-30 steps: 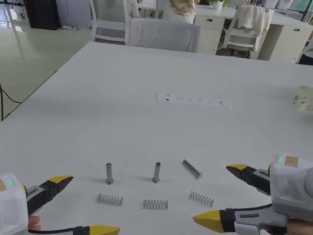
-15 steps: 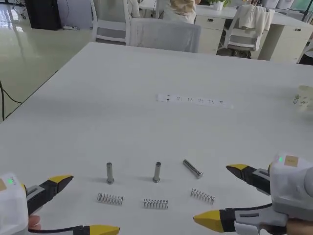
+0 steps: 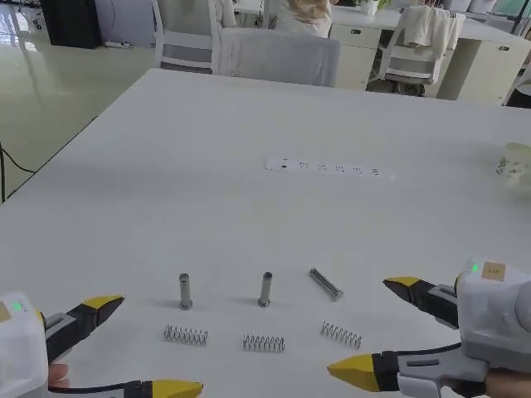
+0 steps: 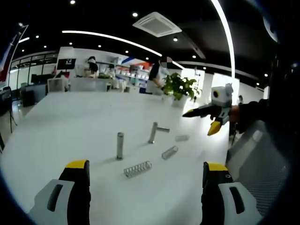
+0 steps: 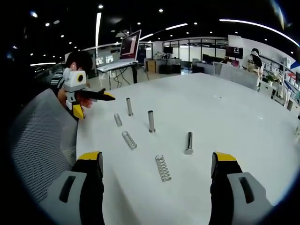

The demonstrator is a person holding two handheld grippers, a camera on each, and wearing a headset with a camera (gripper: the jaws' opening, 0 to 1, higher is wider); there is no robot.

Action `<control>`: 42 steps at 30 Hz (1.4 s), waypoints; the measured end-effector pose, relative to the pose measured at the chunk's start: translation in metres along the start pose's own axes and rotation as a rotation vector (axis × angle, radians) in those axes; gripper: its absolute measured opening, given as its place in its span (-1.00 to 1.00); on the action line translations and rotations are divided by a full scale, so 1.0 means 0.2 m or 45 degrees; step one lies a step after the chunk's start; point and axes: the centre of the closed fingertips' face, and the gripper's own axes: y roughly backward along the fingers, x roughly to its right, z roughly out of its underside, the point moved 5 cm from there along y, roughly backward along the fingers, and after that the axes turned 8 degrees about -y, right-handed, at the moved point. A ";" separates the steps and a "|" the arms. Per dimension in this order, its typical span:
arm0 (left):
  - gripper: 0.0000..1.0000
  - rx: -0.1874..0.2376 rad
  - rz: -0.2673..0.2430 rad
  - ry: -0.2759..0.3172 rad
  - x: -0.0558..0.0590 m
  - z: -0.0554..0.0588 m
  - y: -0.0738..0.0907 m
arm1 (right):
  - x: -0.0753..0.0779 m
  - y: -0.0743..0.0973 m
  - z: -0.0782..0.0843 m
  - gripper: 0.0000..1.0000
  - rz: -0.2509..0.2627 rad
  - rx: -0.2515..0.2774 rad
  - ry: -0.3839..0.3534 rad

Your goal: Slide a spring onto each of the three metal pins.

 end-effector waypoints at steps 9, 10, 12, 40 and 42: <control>0.94 0.000 0.002 0.003 0.00 0.00 0.00 | 0.01 0.00 -0.03 0.92 0.005 0.001 0.012; 0.94 0.001 0.003 0.002 0.00 0.00 0.00 | 0.02 0.00 -0.04 0.92 0.005 0.007 0.011; 0.94 0.002 0.004 0.001 0.00 0.00 0.00 | 0.02 0.00 -0.05 0.92 0.007 0.011 0.015; 0.94 0.005 -0.025 0.004 -0.01 -0.01 0.03 | 0.19 -0.21 -0.22 0.76 0.057 -0.083 0.107; 0.94 0.006 -0.024 0.002 -0.01 -0.01 0.03 | 0.20 -0.22 -0.23 0.70 0.060 -0.094 0.108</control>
